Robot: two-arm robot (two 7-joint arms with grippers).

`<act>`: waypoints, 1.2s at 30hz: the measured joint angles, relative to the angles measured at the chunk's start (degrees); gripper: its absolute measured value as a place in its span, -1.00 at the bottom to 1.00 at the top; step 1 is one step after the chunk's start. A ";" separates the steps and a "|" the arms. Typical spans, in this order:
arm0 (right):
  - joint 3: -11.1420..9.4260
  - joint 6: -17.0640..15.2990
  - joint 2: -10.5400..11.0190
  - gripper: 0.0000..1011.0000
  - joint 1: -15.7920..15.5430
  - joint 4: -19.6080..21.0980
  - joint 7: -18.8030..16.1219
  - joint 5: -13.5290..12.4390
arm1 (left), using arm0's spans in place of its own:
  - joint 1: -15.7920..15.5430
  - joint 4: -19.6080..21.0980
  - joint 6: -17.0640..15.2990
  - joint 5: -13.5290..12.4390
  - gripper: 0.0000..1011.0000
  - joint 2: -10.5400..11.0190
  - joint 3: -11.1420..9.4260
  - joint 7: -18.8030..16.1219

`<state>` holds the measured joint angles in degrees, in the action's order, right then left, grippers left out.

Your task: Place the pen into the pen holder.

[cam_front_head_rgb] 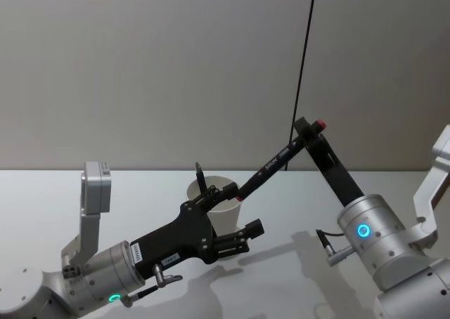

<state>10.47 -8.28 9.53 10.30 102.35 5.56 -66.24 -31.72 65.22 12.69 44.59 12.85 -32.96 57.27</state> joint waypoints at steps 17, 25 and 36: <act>2.81 3.22 0.21 -0.57 5.11 -5.65 -2.02 3.59 | 0.00 0.00 0.00 0.00 0.98 0.00 0.00 0.00; 4.49 4.42 0.52 -0.57 7.27 -8.58 -3.08 5.64 | 0.00 0.00 0.00 0.00 0.98 0.00 0.00 0.00; 7.01 5.65 1.12 -0.57 9.40 -12.19 -4.89 9.32 | 0.00 0.00 0.00 0.00 0.98 0.00 0.00 0.00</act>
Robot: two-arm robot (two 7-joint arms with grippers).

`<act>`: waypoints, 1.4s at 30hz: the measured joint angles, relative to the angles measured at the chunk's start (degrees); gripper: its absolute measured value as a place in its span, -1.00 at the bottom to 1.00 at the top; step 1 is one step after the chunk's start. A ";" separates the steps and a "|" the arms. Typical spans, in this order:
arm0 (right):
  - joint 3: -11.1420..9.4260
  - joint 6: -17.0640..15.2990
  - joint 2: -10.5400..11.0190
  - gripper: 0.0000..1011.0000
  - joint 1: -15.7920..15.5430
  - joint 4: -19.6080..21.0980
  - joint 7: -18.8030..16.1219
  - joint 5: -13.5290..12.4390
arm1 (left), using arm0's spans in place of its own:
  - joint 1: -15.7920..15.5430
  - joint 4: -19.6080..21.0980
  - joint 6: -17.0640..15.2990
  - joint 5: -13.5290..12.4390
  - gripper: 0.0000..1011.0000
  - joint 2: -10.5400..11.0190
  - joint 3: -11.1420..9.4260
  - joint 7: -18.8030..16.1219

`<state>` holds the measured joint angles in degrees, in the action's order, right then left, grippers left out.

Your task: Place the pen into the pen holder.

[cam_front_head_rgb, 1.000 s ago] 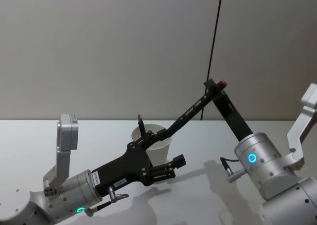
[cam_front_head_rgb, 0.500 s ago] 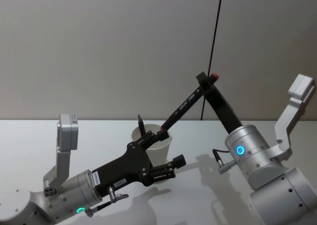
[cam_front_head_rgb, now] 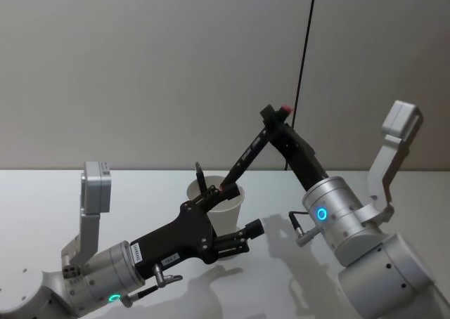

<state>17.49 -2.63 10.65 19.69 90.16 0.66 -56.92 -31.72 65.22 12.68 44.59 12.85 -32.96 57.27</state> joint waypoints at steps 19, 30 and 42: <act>2.89 1.78 0.55 -0.02 2.11 -3.87 -2.71 5.11 | 0.00 0.00 0.00 0.00 0.98 0.00 0.00 0.00; 3.41 2.10 0.61 0.66 2.49 -4.54 -3.19 5.97 | 0.00 0.00 0.00 0.00 0.98 0.00 0.00 0.00; 3.60 2.22 0.66 0.98 2.60 -4.81 -3.39 6.31 | 0.00 0.00 0.00 0.00 0.98 0.01 0.00 0.00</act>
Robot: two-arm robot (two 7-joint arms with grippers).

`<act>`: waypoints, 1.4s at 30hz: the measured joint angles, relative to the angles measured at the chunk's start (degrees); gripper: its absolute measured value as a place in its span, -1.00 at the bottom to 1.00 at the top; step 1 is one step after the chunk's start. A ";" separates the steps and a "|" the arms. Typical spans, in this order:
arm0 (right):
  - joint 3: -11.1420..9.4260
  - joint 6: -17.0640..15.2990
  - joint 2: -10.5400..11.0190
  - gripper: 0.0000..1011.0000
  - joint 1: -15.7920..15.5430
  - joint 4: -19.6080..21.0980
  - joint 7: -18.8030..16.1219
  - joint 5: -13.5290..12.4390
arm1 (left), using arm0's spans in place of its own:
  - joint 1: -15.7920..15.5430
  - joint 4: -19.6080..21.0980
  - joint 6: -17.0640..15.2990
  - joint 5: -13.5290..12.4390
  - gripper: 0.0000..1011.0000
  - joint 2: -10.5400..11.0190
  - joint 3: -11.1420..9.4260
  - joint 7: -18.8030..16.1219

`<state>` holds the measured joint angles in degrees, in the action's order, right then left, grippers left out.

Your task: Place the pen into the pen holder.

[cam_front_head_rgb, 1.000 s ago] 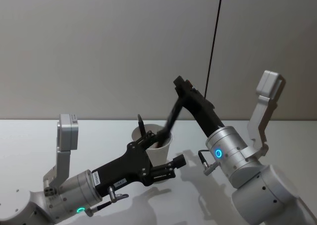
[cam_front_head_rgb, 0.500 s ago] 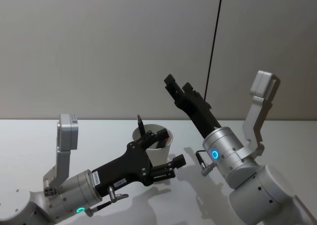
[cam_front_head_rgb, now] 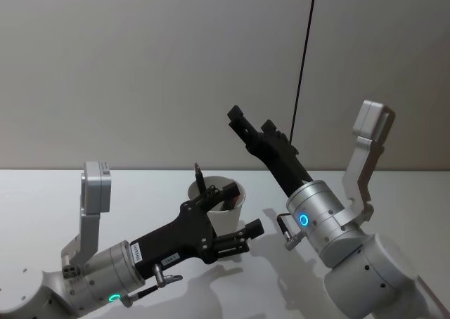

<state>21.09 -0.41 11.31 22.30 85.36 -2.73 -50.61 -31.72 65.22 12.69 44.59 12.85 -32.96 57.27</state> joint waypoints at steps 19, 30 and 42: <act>-0.48 0.27 0.04 0.98 -0.31 0.37 -0.09 0.59 | 0.00 0.00 0.00 0.00 0.98 0.00 0.01 0.00; -1.64 0.91 0.54 0.98 -1.25 1.85 0.40 1.48 | 0.00 0.00 0.00 0.00 0.98 0.00 0.00 0.00; -2.28 0.77 1.24 0.98 -3.33 3.16 0.34 4.64 | 0.99 1.49 -0.66 -1.76 0.98 0.51 0.36 -3.14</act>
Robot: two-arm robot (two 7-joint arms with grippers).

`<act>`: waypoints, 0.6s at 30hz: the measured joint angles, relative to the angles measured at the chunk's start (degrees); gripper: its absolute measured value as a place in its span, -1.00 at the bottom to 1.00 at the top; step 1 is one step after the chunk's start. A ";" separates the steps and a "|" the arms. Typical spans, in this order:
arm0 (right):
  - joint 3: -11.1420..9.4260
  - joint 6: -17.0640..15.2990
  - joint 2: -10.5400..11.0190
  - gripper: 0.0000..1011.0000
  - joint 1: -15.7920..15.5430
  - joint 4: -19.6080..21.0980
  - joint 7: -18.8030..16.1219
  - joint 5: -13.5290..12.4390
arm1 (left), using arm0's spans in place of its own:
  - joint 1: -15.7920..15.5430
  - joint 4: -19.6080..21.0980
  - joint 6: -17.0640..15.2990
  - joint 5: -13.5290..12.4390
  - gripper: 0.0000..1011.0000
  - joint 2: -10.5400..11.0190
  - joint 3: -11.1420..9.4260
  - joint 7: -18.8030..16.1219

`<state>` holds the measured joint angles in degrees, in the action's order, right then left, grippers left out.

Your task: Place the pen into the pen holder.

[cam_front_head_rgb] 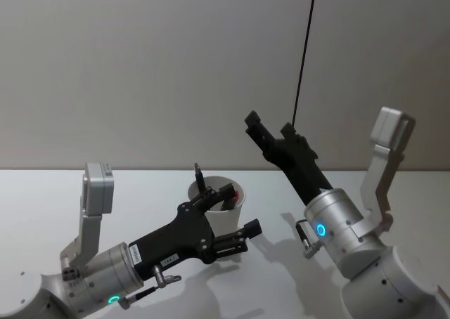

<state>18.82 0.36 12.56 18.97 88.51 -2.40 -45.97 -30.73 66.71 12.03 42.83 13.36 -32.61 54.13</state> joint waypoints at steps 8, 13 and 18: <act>-1.10 -0.46 1.30 0.98 -3.78 2.46 -0.31 5.59 | 1.99 3.09 -1.49 -3.63 0.98 1.00 0.79 -6.14; -1.93 -0.80 2.22 0.98 -6.48 4.16 -0.50 9.59 | 3.08 4.75 -2.32 -5.65 0.98 1.53 1.23 -9.57; -2.78 -1.13 3.14 0.98 -9.18 5.91 -0.73 13.65 | 4.41 6.80 -3.32 -8.06 0.98 2.20 1.74 -13.66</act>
<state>16.03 -0.77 15.70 9.79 94.42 -3.13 -32.31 -26.33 73.51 8.71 34.77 15.56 -30.87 40.47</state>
